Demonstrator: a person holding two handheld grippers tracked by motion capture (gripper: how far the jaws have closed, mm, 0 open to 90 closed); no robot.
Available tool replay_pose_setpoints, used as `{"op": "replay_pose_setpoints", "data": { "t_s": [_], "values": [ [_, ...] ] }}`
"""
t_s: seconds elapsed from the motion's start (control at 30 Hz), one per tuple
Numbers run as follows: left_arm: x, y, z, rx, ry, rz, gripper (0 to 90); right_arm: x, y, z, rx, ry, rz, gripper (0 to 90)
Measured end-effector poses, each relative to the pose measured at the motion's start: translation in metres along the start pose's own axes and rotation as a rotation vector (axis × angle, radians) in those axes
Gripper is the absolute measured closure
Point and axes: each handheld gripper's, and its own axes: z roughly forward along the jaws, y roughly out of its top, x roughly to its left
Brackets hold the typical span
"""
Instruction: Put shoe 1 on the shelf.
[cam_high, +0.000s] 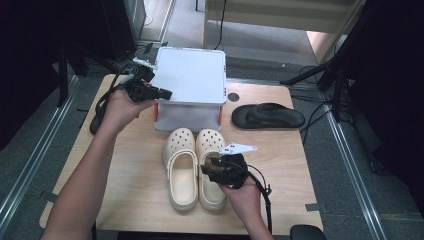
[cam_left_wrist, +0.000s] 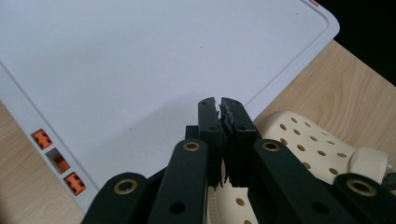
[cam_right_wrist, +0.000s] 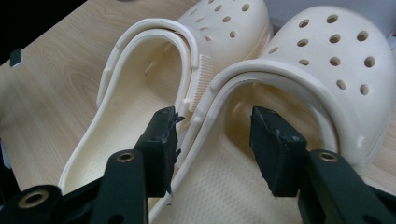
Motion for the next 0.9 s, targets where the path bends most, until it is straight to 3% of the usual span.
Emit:
{"op": "replay_pose_setpoints", "data": {
  "t_s": [0.3,0.37,0.53,0.6,0.9],
  "values": [
    [0.000,0.000,0.003,-0.014,0.002,0.008,86.3,0.007,-0.001,0.015,0.017,-0.032,0.016,46.7],
    [-0.001,0.001,0.005,-0.017,0.031,0.017,87.4,0.007,-0.002,0.018,0.017,-0.035,0.023,45.9],
    [0.000,0.000,0.008,-0.028,0.000,0.016,87.1,0.010,-0.001,0.027,0.005,-0.046,0.045,44.6],
    [-0.001,0.000,0.008,-0.029,0.009,0.020,86.9,0.012,0.000,0.031,0.004,-0.046,0.059,44.6],
    [0.001,-0.003,0.007,-0.040,-0.005,0.011,86.7,0.020,0.004,0.051,-0.001,-0.133,0.086,46.3]
  ]
}}
